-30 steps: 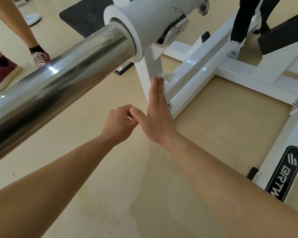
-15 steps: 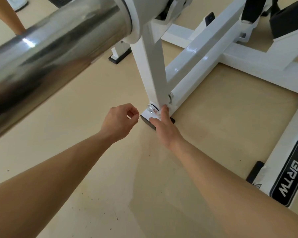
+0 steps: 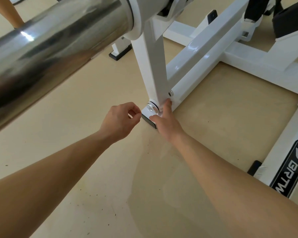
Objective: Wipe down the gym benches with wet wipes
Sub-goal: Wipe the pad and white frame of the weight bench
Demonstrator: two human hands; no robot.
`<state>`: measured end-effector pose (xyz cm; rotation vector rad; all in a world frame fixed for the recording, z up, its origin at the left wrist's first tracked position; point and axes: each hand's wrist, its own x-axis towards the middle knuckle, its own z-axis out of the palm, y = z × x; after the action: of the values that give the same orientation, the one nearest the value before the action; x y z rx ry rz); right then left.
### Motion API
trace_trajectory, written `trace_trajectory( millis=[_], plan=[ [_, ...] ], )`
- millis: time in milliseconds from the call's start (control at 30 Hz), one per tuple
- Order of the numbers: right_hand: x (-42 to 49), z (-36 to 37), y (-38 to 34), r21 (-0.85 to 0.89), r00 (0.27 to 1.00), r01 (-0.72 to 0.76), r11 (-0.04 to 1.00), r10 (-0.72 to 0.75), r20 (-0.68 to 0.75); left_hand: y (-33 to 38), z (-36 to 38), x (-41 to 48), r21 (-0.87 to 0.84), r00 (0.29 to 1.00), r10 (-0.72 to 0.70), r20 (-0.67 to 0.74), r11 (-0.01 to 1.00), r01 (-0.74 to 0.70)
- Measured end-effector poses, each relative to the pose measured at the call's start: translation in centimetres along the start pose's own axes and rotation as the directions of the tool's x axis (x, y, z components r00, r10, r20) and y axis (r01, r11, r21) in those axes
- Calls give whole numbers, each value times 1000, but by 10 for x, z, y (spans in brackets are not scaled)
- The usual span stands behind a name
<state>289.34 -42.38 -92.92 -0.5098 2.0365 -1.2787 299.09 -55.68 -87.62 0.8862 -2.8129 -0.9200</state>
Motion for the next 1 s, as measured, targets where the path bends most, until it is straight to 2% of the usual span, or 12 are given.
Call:
trace_trajectory(
  millis=[100,200,267,333,433,467,633,733,900,1000],
  plan=[
    [-2,-2,-3,62,999,-29,998,30,-26,-4,1,-4,-6,1000,-11,7,1000,11],
    [-9,-2,-19,102,985,109,989,-93,-146,-5,3,-5,-14,1000,-18,14,1000,19],
    [-14,2,-28,113,975,161,981,-139,-176,-3,3,-5,-4,1000,-6,10,1000,6],
    [-11,9,-26,82,982,125,989,-112,-149,-1,2,-5,3,1000,3,6,1000,-3],
    [-5,15,-20,106,995,-40,994,49,-84,-1,1,-6,27,1000,10,9,1000,-11],
    [-6,15,-18,99,995,-40,994,49,-92,-3,1,-7,32,1000,10,8,999,-10],
    [-20,13,-34,-33,938,269,963,-270,-218,-8,-5,-5,76,1000,-2,25,997,0],
    [-24,7,-39,-113,885,346,931,-364,-289,-4,-10,0,91,1000,17,18,996,-19],
    [-7,-19,-45,-97,858,262,960,-278,-433,7,-7,2,105,999,35,21,994,-37],
    [3,-34,-59,-121,829,294,948,-316,-461,17,-4,1,97,998,51,22,994,-53]
  ],
)
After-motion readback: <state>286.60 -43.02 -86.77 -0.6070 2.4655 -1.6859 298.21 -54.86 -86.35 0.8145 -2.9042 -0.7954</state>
